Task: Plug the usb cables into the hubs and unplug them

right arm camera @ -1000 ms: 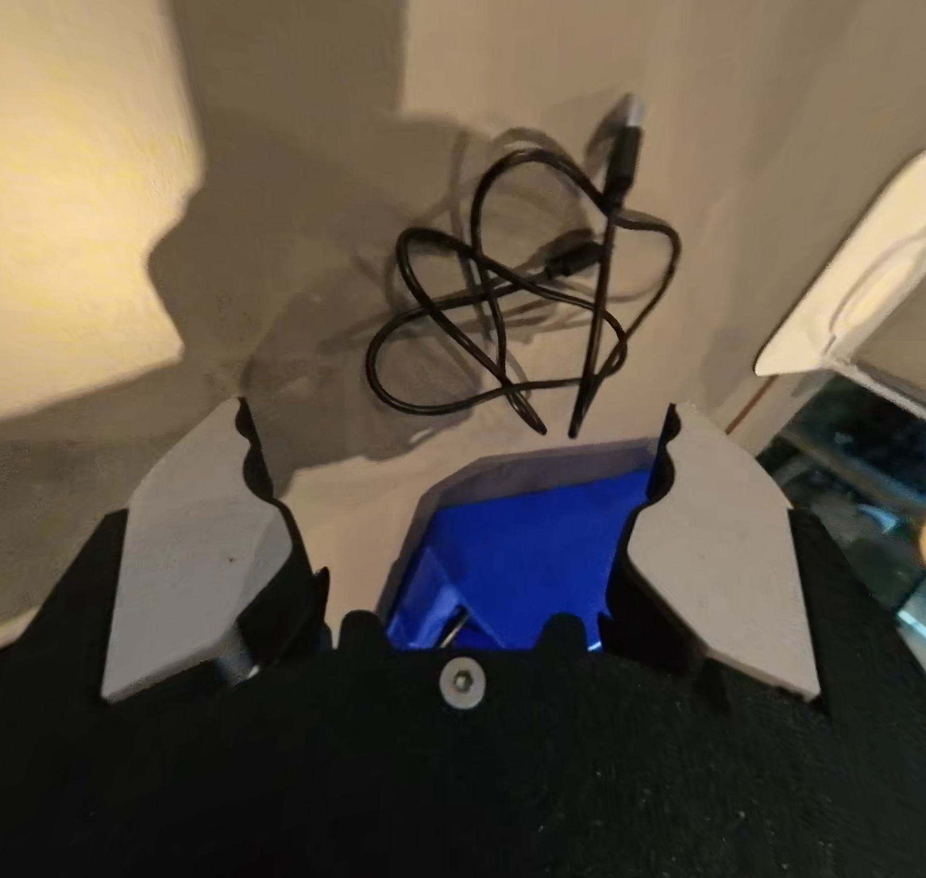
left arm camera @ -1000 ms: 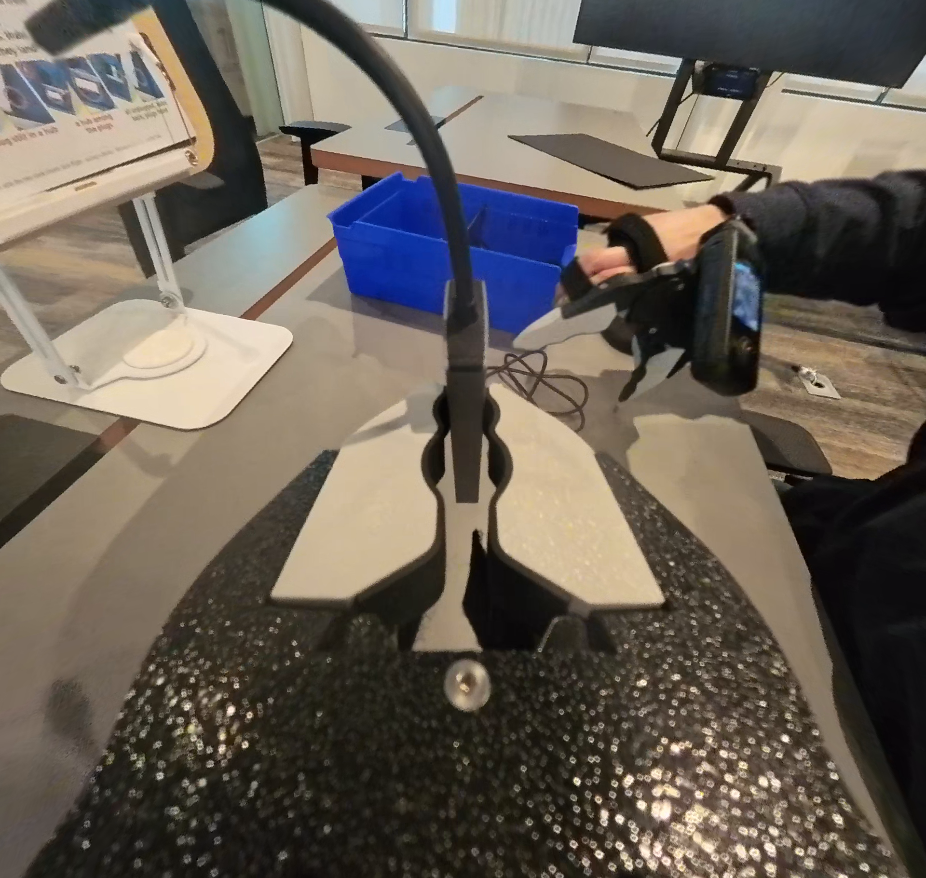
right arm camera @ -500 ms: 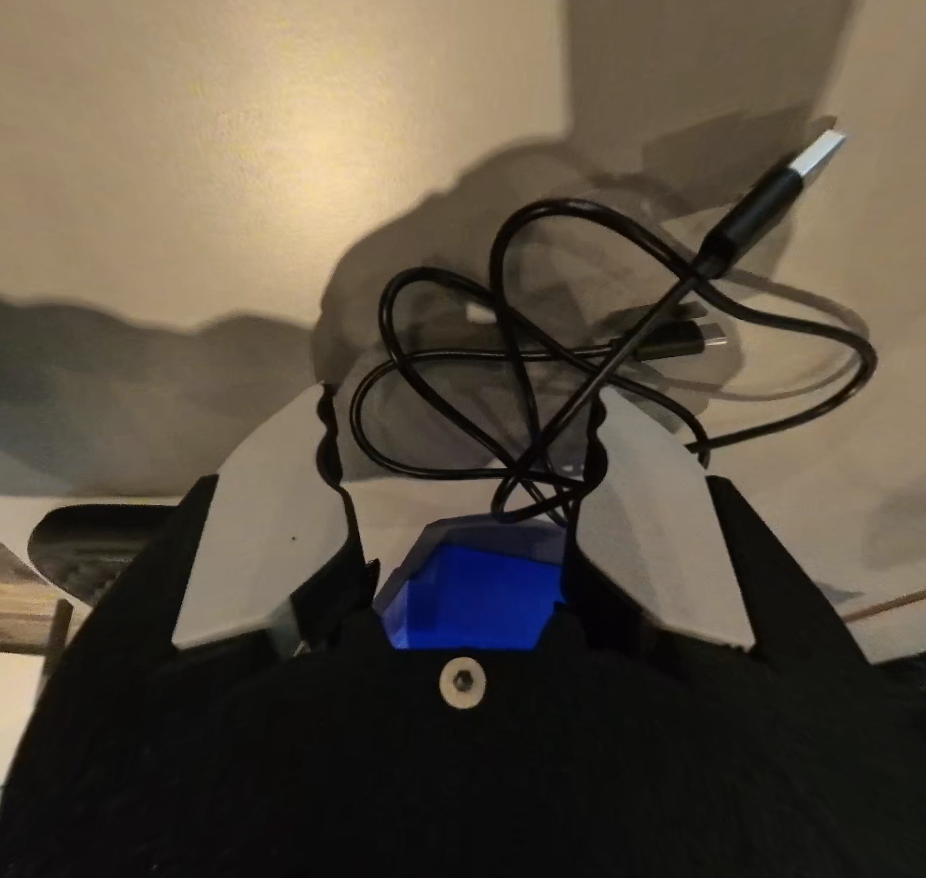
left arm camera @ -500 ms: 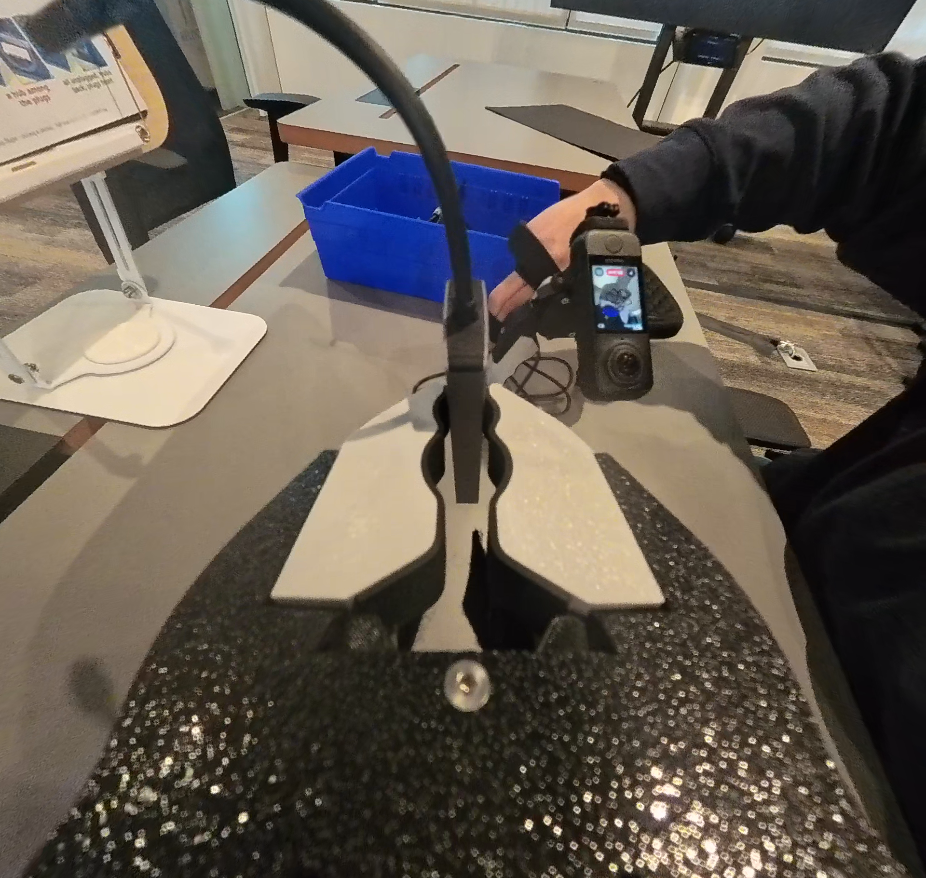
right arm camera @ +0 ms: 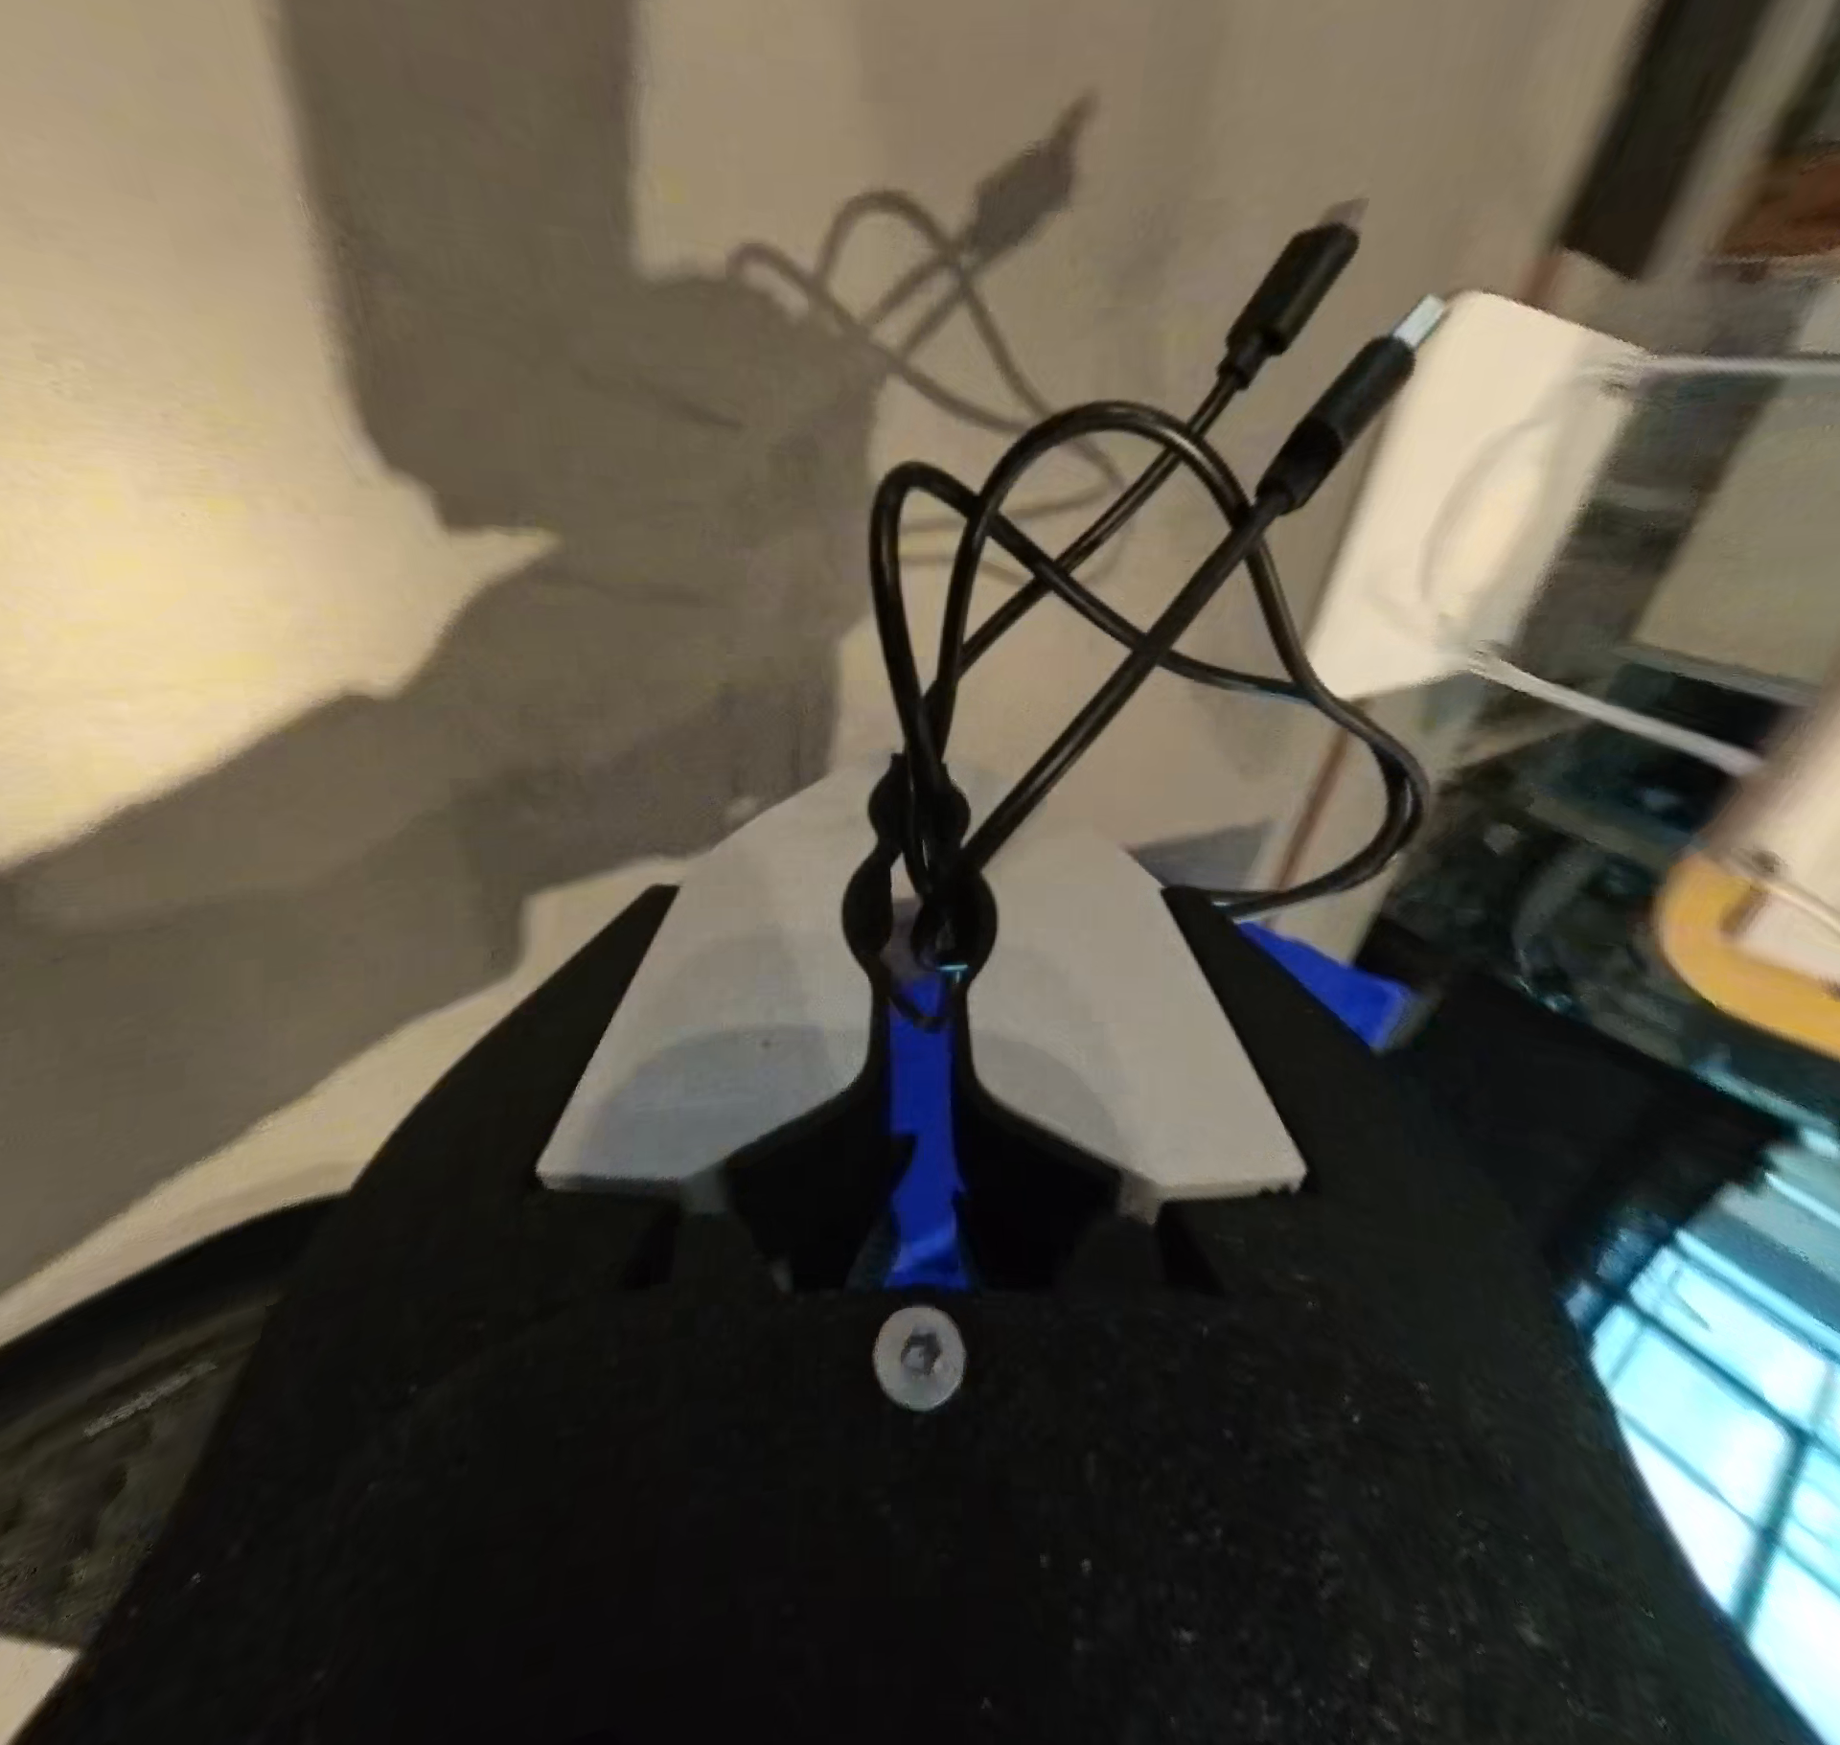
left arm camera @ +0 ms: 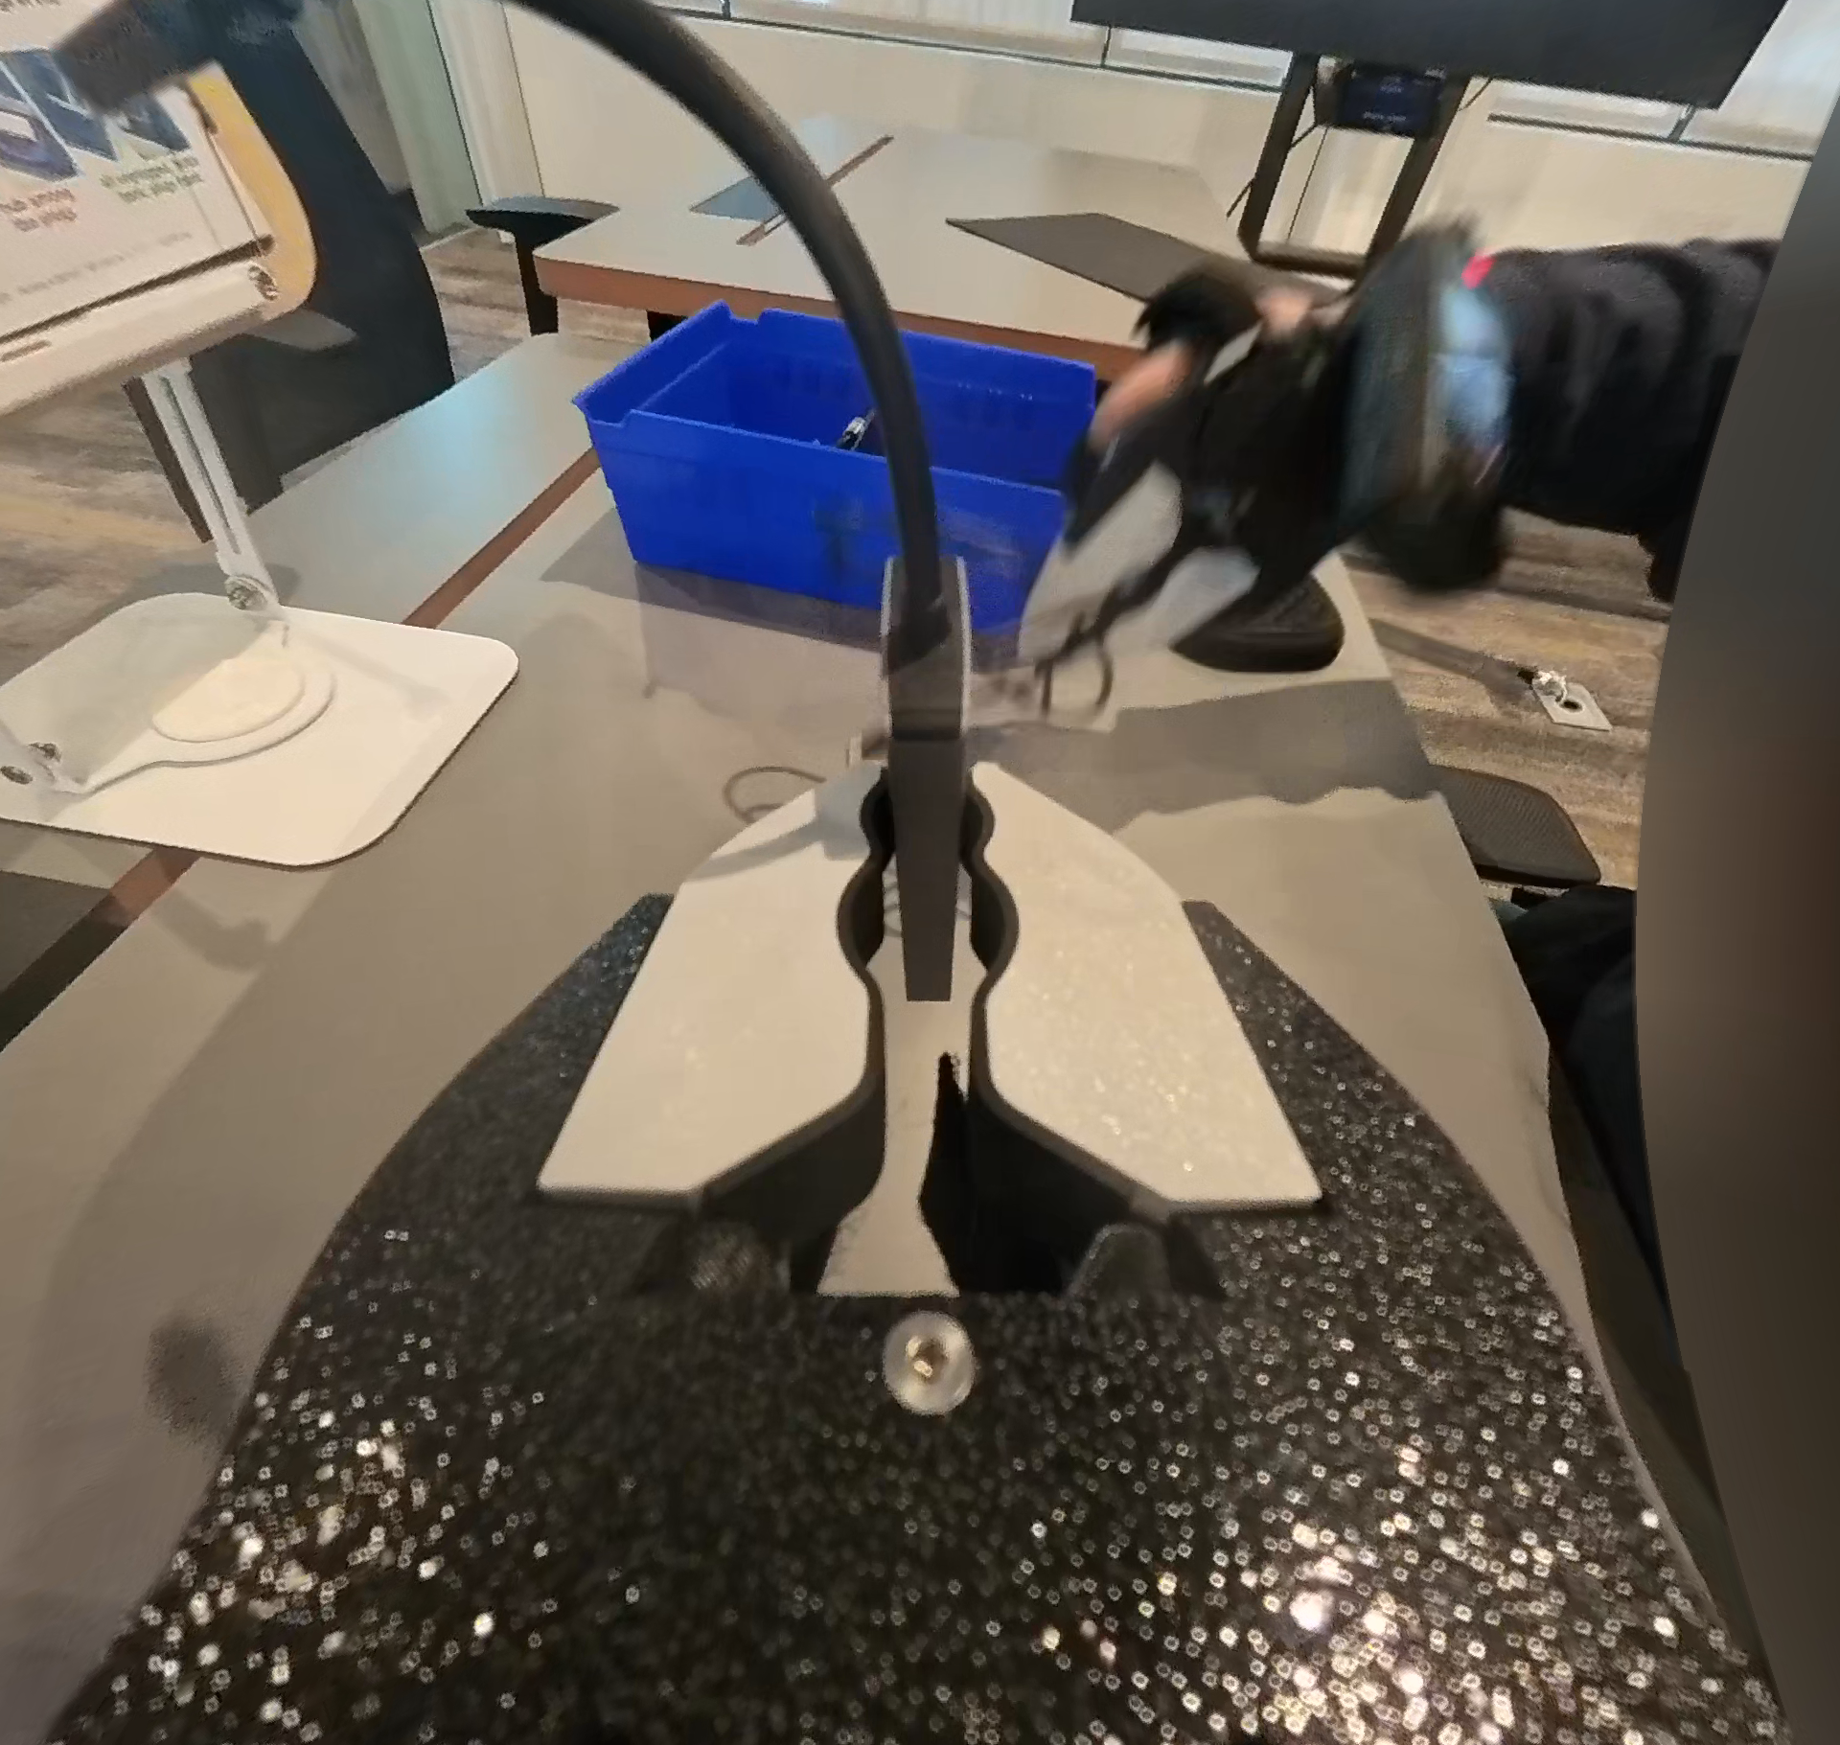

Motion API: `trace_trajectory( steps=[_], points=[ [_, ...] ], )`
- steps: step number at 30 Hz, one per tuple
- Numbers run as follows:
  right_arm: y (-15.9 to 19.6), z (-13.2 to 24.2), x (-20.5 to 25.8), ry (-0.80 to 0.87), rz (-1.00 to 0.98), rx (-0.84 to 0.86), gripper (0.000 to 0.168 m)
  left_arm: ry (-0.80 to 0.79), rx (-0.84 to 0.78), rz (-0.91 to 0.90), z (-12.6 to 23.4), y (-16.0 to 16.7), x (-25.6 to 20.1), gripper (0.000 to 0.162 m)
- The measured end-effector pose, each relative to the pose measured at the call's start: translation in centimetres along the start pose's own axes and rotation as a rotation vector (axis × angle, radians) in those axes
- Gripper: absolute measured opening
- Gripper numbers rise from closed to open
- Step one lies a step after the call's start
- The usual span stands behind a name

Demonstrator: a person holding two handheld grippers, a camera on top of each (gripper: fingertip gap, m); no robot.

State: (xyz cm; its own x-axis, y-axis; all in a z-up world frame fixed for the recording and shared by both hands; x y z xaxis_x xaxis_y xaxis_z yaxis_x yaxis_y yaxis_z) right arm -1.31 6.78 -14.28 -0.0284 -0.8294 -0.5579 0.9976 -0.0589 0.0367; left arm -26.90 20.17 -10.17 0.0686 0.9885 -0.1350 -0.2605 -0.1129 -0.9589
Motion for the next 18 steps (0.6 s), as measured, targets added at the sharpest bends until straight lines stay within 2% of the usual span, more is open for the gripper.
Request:
trace_trajectory(
  steps=[4,7,13,18],
  points=[
    [3.5,5.1,-2.4,0.16,-0.137,0.018,0.005,-0.009,-0.011,0.005,0.3,0.0,0.1,0.012],
    [7.8,7.4,-3.2,0.188,-0.251,0.076,0.006,-0.007,-0.013,0.003,0.3,0.0,0.1,0.012],
    [16.5,7.1,-1.8,-0.061,-0.471,0.128,0.006,0.012,0.006,0.002,-0.3,0.1,-0.1,0.012],
    [19.1,4.2,0.4,-0.301,-0.534,0.138,0.006,0.027,0.02,-0.007,-0.7,0.1,-0.3,0.012]
  ],
)
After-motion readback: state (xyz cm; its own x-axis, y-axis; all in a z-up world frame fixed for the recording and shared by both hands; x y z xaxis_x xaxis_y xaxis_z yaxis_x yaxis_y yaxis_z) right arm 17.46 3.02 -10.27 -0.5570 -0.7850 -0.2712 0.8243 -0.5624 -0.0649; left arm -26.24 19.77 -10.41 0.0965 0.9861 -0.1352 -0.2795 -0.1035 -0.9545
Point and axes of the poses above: each gripper's, where its closed fingertips meet, z back along the fingers, y out of its underside, x = y × z across the jaws, the point moved 10 cm from there along z, back along the fingers, and after that the axes turned 3 degrees about z, right-handed, at the moved point
